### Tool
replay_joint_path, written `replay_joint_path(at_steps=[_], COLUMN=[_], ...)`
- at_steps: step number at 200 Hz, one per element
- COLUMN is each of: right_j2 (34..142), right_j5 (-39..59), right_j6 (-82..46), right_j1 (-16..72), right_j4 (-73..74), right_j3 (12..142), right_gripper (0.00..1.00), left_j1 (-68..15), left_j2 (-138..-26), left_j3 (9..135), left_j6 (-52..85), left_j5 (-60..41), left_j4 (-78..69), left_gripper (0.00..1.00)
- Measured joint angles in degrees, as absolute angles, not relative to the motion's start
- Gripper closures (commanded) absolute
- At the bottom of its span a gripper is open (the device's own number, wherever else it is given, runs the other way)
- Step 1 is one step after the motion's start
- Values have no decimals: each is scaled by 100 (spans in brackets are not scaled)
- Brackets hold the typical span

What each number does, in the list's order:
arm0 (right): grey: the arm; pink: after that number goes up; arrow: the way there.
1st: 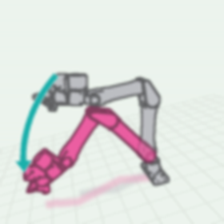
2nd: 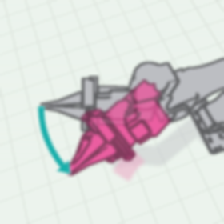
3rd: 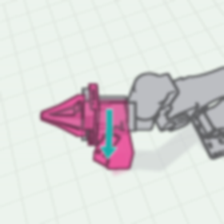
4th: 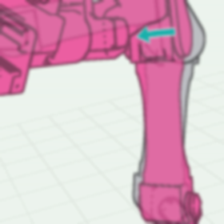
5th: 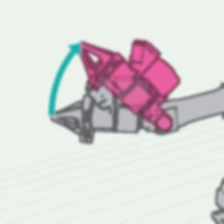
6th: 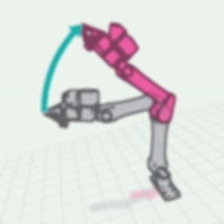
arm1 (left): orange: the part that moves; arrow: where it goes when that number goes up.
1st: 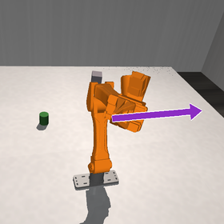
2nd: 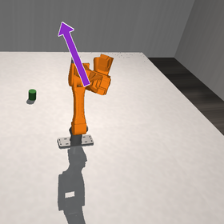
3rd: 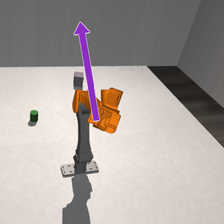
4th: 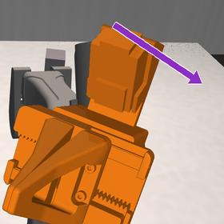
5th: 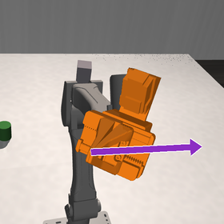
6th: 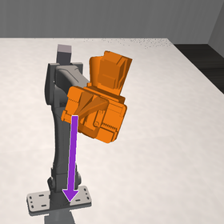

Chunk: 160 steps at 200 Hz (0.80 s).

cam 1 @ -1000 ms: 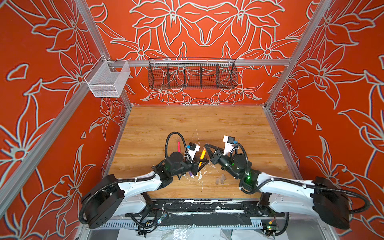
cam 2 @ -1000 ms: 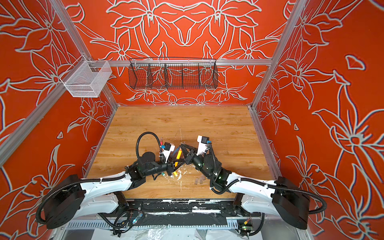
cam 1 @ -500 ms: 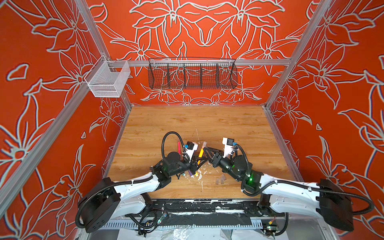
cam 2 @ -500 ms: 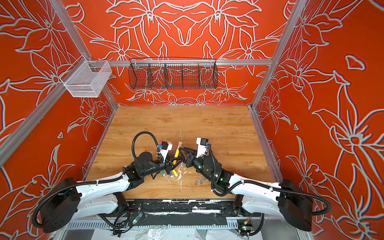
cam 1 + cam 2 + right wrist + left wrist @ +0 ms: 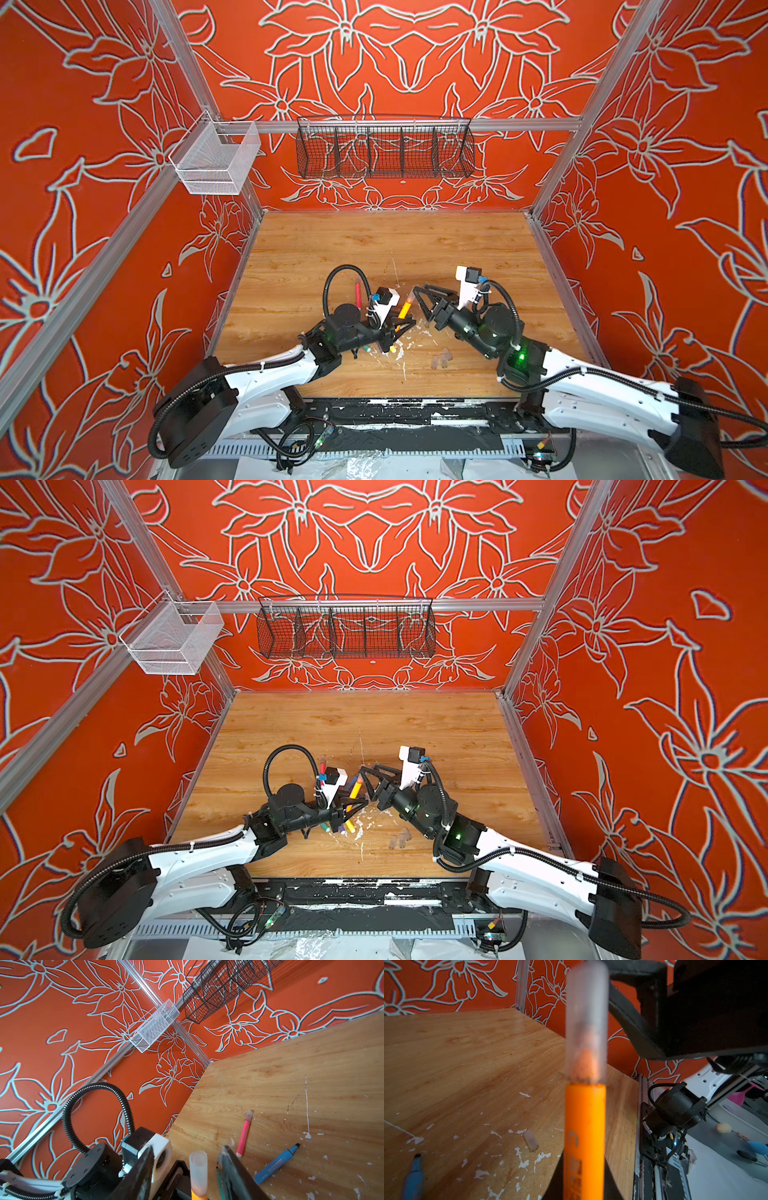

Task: Insert the pens into the pen caps
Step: 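Open the right gripper off the cap while the left gripper holds the marker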

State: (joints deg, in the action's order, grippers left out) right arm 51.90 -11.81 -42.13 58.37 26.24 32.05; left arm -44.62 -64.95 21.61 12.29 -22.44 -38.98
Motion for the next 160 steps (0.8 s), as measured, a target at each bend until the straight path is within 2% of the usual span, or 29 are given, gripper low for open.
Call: replay_joint_path(at_steps=[22, 74, 113, 141, 160], right_j2=[5378, 5778, 5913, 5999, 6042], right_j5=[-1225, -1190, -1175, -1157, -1157], right_j6=[-4150, -4047, -4056, -4099, -4119], right_j1=[5835, 5835, 5835, 5835, 5824], right_j4=[2414, 2196, 2134, 2167, 2191], right_j3=[3387, 3671, 3682, 3684, 3682], right_gripper=[50, 72, 83, 100, 100], left_j1=[-4462, -4462, -4462, -4458, -4458], left_j2=[-6499, -6545, -6589, -6589, -6595], left_j3=[2161, 2161, 2161, 2161, 2161], left_j6=[1149, 1066, 1044, 1046, 1070], left_j5=[-2362, -2473, -2480, -2418, -2333], left_j4=[-3900, -3900, -3898, -3844, -3826], left_gripper=[100, 100, 100, 100, 100])
